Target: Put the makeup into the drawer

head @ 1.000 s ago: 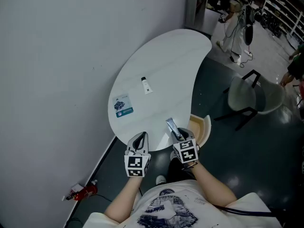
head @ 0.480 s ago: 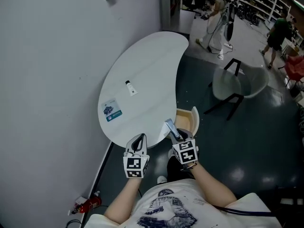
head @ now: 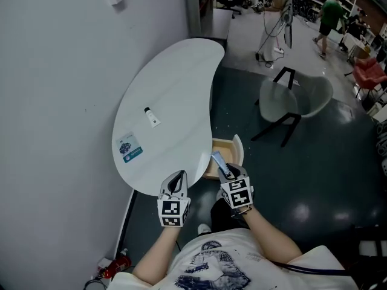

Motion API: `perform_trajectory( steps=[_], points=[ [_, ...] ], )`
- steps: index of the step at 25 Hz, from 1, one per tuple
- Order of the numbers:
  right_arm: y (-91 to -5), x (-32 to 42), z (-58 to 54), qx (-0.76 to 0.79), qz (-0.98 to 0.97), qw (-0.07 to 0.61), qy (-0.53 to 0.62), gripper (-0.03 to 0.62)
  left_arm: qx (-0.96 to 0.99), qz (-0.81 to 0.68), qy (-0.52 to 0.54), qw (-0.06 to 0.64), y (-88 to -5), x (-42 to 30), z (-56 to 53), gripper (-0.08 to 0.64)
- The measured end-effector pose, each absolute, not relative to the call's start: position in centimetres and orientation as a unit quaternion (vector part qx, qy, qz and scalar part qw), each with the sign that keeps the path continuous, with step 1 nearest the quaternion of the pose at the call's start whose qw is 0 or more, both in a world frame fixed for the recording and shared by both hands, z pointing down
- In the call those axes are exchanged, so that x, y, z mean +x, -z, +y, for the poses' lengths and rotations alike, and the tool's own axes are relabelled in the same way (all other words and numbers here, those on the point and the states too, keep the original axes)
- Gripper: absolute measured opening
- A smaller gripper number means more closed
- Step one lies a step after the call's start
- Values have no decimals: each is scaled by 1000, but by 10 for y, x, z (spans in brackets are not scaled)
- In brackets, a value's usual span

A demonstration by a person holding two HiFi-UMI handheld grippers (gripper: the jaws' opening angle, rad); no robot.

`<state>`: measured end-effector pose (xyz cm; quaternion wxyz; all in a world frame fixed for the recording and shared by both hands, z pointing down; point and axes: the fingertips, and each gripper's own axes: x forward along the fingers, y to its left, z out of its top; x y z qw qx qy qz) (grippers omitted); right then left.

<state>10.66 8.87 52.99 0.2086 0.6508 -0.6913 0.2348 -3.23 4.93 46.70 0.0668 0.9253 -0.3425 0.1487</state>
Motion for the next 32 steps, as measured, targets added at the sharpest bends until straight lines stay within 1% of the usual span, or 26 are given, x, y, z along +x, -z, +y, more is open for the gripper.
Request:
perform_trajectory(
  steps=[14, 32],
  points=[
    [-579, 179, 64, 649, -669, 222, -286, 137, 933, -302, -178, 82, -500, 58, 11, 35],
    [-661, 204, 10, 625, -651, 222, -369, 137, 925, -294, -216, 110, -552, 110, -53, 35]
  ],
)
